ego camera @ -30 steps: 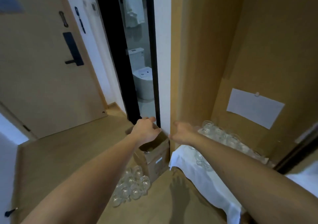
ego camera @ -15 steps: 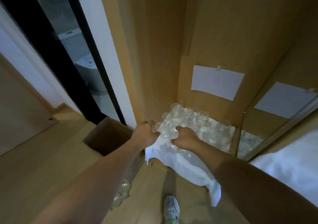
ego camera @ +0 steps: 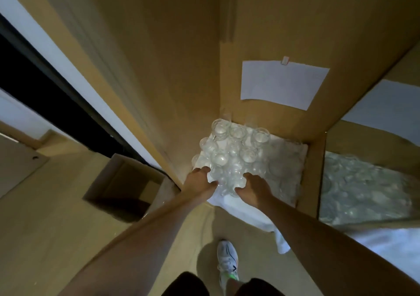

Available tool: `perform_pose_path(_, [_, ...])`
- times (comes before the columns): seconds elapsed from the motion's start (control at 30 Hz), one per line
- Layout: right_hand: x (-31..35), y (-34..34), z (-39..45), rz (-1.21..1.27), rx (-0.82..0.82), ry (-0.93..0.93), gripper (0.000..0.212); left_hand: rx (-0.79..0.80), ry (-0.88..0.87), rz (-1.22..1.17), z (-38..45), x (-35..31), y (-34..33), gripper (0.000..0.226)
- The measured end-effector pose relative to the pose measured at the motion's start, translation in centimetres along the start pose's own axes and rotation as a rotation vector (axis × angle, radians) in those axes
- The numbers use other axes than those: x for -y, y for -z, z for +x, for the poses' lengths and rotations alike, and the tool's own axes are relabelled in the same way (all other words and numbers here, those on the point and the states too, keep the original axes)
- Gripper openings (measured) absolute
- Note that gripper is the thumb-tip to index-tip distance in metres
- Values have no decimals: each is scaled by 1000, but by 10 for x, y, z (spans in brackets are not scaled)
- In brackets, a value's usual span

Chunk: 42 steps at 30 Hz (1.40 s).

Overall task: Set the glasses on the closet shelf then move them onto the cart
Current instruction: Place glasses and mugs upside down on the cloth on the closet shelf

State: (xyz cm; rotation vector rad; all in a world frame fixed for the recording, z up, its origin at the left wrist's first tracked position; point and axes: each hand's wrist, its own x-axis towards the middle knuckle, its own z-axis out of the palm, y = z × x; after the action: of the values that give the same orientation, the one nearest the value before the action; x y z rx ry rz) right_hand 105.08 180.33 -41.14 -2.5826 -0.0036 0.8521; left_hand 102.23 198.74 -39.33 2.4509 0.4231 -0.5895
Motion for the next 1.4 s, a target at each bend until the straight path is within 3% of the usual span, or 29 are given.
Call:
perform_pose_path(0.2, [-15, -26, 20, 105, 12, -113, 57, 1, 44, -19, 31, 14, -24, 64])
perform_pose_path(0.33, [-18, -45, 27, 199, -68, -189, 58, 39, 31, -45, 51, 28, -41, 74])
perform_pose_path(0.7, [-29, -110, 58, 422, -108, -475, 70, 89, 103, -179, 114, 73, -84, 80])
perform_pose_path(1.1, [-42, -161, 114, 656, -170, -614, 74, -35, 68, -263, 155, 103, -130, 80])
perform_pose_path(1.3, [-45, -189, 139, 808, -165, -700, 55, -78, 68, -276, 171, 112, -152, 81])
perform_pose_path(1.4, [-42, -208, 149, 1105, -149, -771, 43, -67, 82, -341, 180, 115, -159, 84])
